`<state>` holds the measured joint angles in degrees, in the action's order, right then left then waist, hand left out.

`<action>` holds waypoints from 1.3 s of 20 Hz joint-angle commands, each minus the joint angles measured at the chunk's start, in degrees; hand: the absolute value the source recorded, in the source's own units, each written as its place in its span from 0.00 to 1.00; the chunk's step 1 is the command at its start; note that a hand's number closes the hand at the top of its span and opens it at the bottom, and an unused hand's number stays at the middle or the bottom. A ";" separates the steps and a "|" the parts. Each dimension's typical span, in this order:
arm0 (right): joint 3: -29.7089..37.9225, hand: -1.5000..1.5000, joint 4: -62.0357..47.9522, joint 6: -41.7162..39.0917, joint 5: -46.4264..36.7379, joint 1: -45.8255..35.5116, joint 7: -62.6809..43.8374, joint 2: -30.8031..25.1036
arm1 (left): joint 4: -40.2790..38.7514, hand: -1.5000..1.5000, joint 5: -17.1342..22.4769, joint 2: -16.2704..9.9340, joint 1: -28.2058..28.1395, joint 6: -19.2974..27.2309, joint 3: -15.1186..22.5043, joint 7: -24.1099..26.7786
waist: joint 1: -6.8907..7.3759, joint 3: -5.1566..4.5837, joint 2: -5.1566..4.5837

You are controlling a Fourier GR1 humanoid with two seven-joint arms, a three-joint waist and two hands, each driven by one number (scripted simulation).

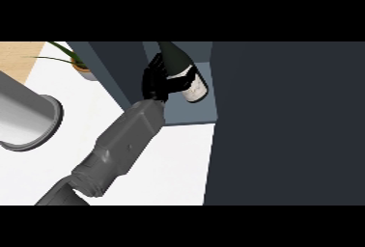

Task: Pick up the wine, place it into the cabinet and close the cabinet

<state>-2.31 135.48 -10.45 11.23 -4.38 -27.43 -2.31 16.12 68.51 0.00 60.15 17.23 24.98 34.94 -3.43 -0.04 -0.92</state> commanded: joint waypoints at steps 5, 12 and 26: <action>-1.97 0.00 -3.38 0.28 -1.45 -2.28 2.11 1.45 | -2.01 1.00 1.78 0.00 0.92 -0.88 1.11 1.20 | -1.34 -0.01 -0.52; -3.22 0.00 -4.14 -1.40 -1.32 -1.77 3.89 1.29 | -0.31 1.00 4.75 0.00 1.20 1.65 3.54 -0.42 | -2.84 -0.02 -0.79; -4.22 0.00 -2.98 -1.33 -0.86 -1.79 2.27 1.07 | 8.49 1.00 13.91 -0.01 -4.58 5.75 10.29 6.08 | -5.09 -0.07 -0.91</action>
<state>-5.69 132.15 -11.19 10.79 -6.77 -25.45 -1.04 22.68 79.16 -0.23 54.99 21.33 35.00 39.57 -7.77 -0.09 -1.74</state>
